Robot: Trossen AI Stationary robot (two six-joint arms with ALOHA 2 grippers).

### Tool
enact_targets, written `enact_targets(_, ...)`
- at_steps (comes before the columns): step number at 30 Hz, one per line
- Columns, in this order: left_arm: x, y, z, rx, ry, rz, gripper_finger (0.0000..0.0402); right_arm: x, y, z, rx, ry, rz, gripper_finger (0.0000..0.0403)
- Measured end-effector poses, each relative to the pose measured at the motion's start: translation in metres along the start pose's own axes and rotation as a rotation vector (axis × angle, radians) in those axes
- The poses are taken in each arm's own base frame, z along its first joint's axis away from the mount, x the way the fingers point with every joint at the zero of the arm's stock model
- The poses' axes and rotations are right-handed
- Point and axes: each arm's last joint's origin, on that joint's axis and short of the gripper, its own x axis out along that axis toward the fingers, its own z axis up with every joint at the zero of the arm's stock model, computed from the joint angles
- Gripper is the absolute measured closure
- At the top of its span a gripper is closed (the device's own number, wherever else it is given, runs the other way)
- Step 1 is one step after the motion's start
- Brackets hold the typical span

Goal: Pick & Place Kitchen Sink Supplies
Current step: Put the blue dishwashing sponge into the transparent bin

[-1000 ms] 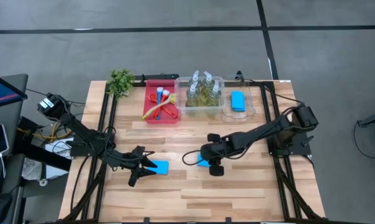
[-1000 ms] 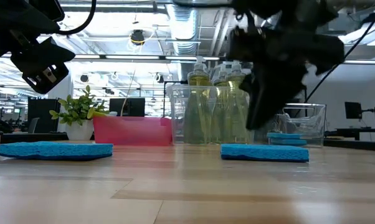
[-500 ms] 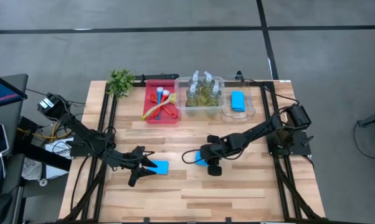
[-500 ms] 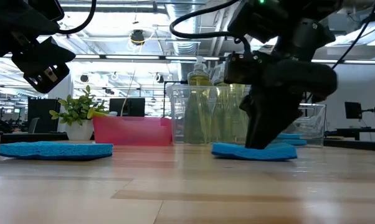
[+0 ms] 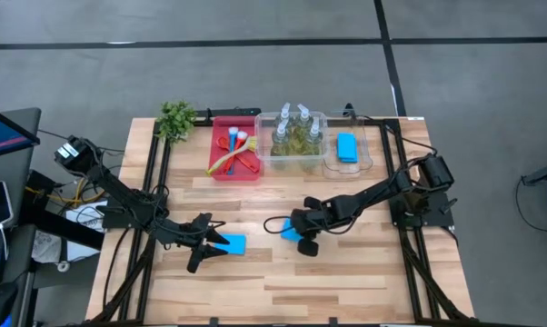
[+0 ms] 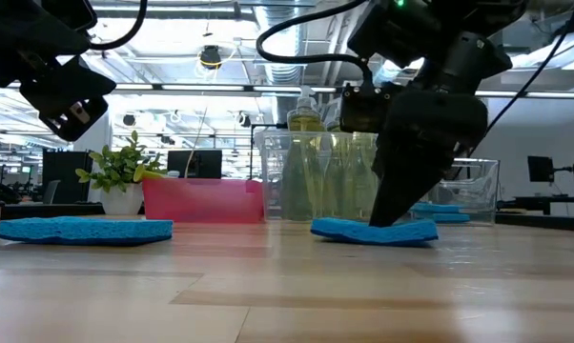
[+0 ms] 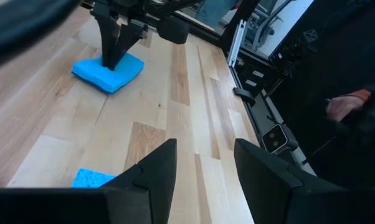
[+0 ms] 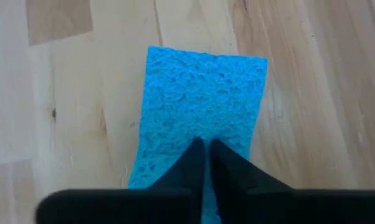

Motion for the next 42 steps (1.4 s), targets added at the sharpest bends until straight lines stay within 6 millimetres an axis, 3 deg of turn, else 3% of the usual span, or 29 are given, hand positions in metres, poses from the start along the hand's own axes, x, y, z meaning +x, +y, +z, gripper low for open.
enact_targets(6,0.000,0.000,0.000,0.005,0.003,0.002,0.0239,-0.021,0.009,0.006,0.052,-0.053,0.040,0.0400)
enact_targets(11,0.000,0.000,0.000,0.006,0.005,0.003,0.0239,-0.061,0.018,0.019,0.048,-0.164,0.082,0.0402)
enact_targets(18,0.000,0.001,0.000,0.006,-0.003,0.015,0.0239,-0.136,0.029,0.029,0.014,-0.345,0.056,0.0403)
enact_targets(27,0.000,0.001,0.000,0.006,-0.008,0.022,0.0239,-0.189,0.026,0.016,0.016,-0.433,-0.064,0.0403)
enact_targets(31,0.000,0.001,0.000,0.006,-0.008,0.024,0.0239,-0.193,0.024,0.014,0.095,-0.435,-0.047,0.0403)
enact_targets(35,0.000,0.001,0.000,0.006,-0.015,0.034,0.0239,-0.185,0.026,0.016,0.129,-0.425,-0.046,0.0395)
enact_targets(42,0.000,0.001,0.000,0.004,-0.015,0.035,0.0239,-0.151,0.034,0.023,0.116,-0.319,0.002,0.0323)
